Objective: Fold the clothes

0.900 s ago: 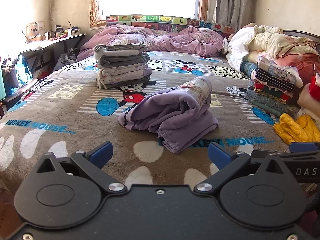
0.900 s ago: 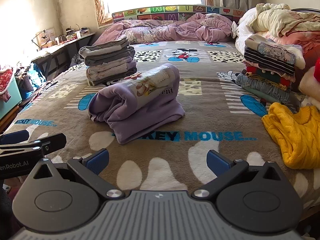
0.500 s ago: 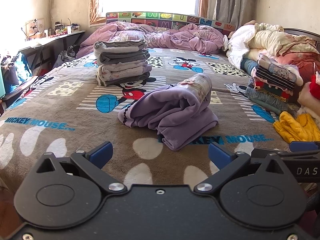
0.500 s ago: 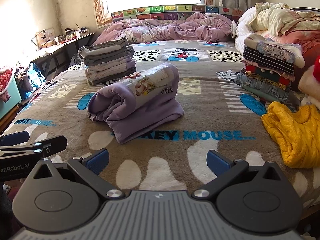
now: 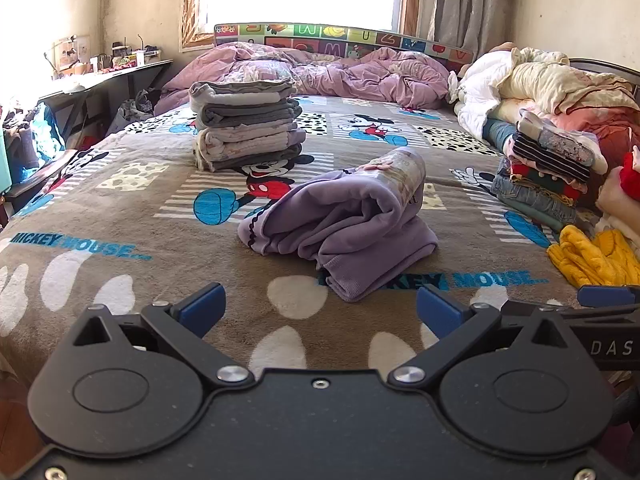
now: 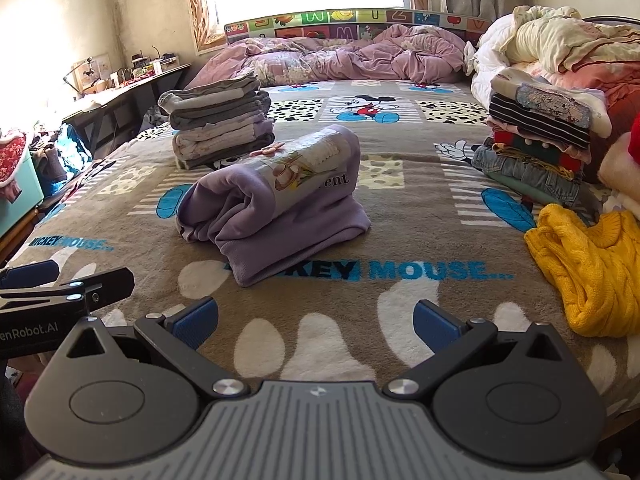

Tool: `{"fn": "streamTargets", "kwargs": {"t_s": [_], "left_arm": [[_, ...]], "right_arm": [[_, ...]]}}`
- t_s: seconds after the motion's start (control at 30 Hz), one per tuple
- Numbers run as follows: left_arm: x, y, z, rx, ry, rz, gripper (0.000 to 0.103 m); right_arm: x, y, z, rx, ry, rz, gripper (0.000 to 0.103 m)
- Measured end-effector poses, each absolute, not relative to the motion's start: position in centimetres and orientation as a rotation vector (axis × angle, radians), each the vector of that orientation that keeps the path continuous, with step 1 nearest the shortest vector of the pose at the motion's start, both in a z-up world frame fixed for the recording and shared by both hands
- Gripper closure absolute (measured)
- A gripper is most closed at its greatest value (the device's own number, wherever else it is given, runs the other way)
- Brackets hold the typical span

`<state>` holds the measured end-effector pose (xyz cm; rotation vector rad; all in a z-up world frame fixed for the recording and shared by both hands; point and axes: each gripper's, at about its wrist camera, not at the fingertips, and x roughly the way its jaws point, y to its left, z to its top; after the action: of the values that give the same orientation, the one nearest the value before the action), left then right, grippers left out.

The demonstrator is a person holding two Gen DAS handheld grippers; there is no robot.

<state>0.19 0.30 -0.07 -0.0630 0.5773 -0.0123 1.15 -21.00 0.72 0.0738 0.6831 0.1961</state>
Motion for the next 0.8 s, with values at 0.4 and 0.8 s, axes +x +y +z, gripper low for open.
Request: {"fn": "streamTargets", "kwargs": {"t_s": [0.4, 0.8], "left_arm": [[0.27, 0.4, -0.11, -0.066, 0.578, -0.011, 0.0], [0.19, 0.39, -0.11, -0.062, 0.574, -0.011, 0.0]], "right_arm": [[1.16, -20.97, 0.66, 0.074, 0.685, 0.198, 0.0], [1.07, -20.92, 0.67, 0.077, 0.686, 0.201, 0.0]]}}
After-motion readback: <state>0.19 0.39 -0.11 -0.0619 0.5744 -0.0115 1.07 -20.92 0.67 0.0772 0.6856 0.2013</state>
